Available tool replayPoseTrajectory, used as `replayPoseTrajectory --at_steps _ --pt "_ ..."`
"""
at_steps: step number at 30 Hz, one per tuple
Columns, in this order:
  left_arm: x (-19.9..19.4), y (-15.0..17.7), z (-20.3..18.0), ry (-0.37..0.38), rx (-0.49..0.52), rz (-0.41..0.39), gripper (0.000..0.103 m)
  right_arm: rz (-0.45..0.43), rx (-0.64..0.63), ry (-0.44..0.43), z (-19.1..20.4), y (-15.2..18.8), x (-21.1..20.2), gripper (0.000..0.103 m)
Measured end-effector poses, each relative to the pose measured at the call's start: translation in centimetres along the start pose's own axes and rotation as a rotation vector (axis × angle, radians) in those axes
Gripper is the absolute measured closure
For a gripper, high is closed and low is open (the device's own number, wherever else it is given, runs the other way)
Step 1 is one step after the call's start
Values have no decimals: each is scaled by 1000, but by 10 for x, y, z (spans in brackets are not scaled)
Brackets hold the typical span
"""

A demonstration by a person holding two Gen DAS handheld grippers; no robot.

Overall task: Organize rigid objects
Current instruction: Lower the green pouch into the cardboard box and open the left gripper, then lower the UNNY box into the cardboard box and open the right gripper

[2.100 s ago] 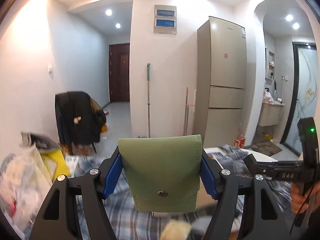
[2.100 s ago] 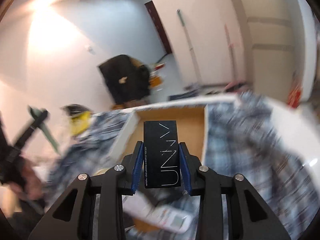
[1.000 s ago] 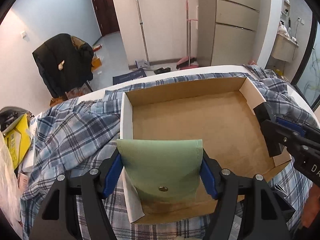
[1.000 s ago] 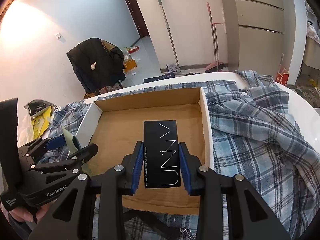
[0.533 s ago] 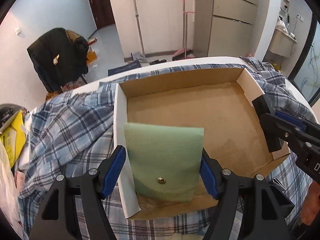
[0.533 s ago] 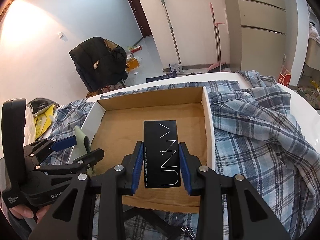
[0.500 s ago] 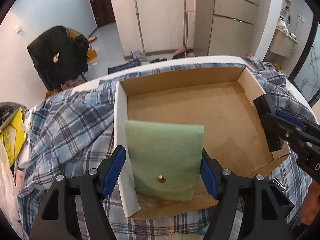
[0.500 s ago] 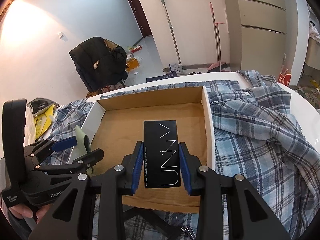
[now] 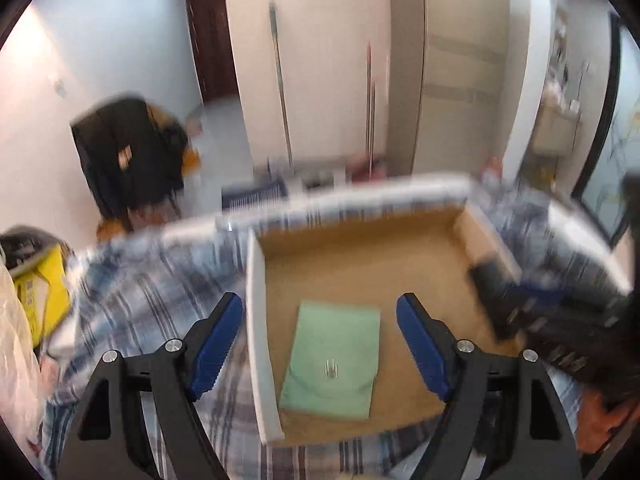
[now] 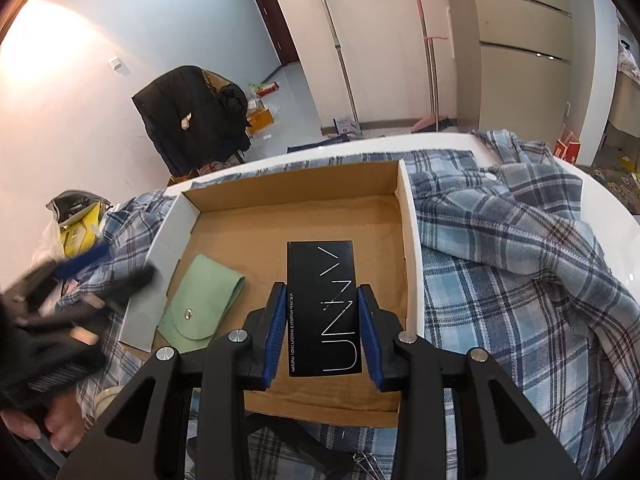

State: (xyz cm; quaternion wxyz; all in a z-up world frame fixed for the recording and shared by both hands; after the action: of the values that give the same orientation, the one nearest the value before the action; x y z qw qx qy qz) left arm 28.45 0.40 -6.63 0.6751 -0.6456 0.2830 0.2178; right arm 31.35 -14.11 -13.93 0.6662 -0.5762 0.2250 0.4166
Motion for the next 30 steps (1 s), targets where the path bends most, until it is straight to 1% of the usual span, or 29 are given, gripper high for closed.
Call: replayPoseTrajectory --at_steps 1,2,3,4,6,7,8,10,13,16,17,18,19,20,22,25,27,29,30 --pt "-7 -5 1 -10 -4 -48 13 7 1 1 0 1 2 70" --pt "-18 -10 4 -25 -12 -111 11 14 1 0 0 2 4 70" --pt "-24 -13 5 -35 -17 -144 11 18 1 -6 0 3 6 70" --pt "-29 -16 6 -43 -22 -167 11 21 2 -13 0 4 8 70" --pt "-37 -22 9 -29 -41 -194 10 32 0 -4 -2 6 11 70" --pt "-41 -24 10 -17 -56 -210 7 37 -4 1 -1 7 13 70" --pt "-46 -25 12 -7 -76 -234 0 43 -10 7 -1 8 15 70" --pt "-57 -29 18 12 -111 -297 0 60 -25 30 -1 11 19 70" --pt "-67 -30 24 12 -132 -335 0 83 -33 32 -1 14 26 70" --pt "-71 -32 28 15 -151 -338 0 66 -54 62 -1 13 25 69" --pt "-72 -32 29 12 -157 -342 0 63 -55 66 -1 13 24 65" --pt "-74 -33 29 11 -157 -346 0 61 -48 61 -1 13 23 54" --pt "-77 -35 30 10 -151 -353 0 54 -39 52 0 11 20 48" --pt "-81 -35 29 8 -144 -360 0 42 -30 45 1 9 15 42" --pt "-93 -40 30 -5 -126 -388 0 -1 -23 42 2 3 -3 42" --pt "-119 -47 34 -16 -107 -432 0 -107 -49 48 8 -9 -46 39" --pt "-134 -48 34 -26 -83 -445 0 -175 -82 55 13 -14 -75 36" --pt "-153 -45 35 -40 -61 -466 0 -244 -108 78 18 -13 -106 36" --pt "-164 -42 36 -44 -53 -481 0 -266 -110 81 19 -12 -117 33"
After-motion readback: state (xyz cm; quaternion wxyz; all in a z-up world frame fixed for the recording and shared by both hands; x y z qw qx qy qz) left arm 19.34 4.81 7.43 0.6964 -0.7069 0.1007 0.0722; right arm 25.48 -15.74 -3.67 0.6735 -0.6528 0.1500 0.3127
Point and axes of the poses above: each gripper's, at about its wrist camera, not at the fingertips, and x roughly the way its jaws point, z to its left, y to its underside, the point moved 7 cm from there along x, roughly the way its jaws point, and after that the axes turned 3 degrees about y, right-handed, at the moved point
